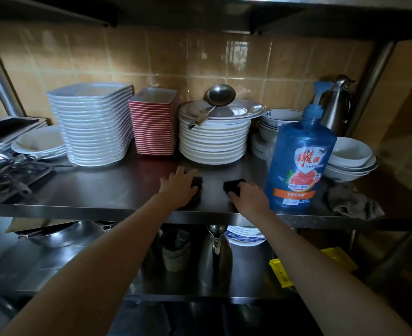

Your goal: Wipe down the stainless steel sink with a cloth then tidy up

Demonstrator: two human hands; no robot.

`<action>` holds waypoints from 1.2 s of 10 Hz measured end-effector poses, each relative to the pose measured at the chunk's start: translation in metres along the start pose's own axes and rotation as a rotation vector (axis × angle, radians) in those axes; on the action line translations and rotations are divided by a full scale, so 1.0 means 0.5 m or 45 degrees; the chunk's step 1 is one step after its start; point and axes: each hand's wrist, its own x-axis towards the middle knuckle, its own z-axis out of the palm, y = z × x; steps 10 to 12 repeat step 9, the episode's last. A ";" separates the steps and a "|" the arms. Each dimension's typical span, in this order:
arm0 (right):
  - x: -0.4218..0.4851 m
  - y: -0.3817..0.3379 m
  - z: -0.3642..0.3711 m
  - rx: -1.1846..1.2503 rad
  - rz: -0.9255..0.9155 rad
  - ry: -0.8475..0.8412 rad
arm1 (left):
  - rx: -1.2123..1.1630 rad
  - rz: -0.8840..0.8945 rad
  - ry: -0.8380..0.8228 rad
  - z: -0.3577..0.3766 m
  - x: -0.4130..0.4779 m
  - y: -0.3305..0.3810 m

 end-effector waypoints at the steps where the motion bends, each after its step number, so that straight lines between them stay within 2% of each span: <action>1: -0.014 -0.009 -0.018 0.029 -0.022 0.036 | -0.021 0.009 0.030 -0.012 -0.008 0.000; 5: -0.118 -0.041 -0.088 -0.073 -0.131 0.181 | -0.078 0.055 0.159 -0.067 -0.100 -0.006; 9: -0.263 -0.035 -0.142 -0.086 -0.099 0.311 | -0.131 0.169 0.293 -0.115 -0.215 0.005; 12: -0.263 -0.035 -0.142 -0.086 -0.099 0.311 | -0.131 0.169 0.293 -0.115 -0.215 0.005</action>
